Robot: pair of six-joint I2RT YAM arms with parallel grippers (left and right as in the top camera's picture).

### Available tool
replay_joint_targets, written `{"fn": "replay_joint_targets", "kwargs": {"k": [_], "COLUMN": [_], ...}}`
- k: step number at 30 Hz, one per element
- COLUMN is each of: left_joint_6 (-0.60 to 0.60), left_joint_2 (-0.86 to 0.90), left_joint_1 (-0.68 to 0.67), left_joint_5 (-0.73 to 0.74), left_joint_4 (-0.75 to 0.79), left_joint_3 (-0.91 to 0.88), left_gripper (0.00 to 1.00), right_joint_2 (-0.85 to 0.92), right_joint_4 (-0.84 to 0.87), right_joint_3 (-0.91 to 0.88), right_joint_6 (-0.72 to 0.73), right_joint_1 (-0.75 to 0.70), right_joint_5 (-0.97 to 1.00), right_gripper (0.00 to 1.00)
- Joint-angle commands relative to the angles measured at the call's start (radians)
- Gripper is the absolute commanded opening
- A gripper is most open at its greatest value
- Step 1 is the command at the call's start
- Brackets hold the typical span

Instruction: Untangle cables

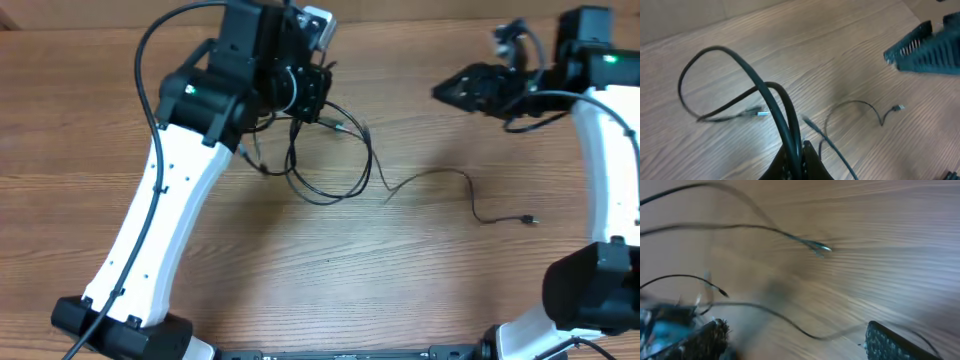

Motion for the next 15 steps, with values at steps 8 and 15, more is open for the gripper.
{"fn": "replay_joint_targets", "kwargs": {"k": [8, 15], "left_joint_6": [-0.059, -0.059], "left_joint_2": [0.031, 0.031], "left_joint_1": [0.153, 0.153], "left_joint_5": [0.044, 0.044], "left_joint_4": [-0.122, -0.127], "left_joint_3": [-0.005, -0.005], "left_gripper": [0.04, 0.04], "right_joint_2": [-0.037, 0.024], "right_joint_4": [0.144, 0.227], "right_joint_3": [0.002, 0.002], "right_joint_6": [-0.031, 0.047], "right_joint_1": [0.312, 0.479], "right_joint_5": [-0.136, -0.029], "right_gripper": [0.79, 0.77]}}
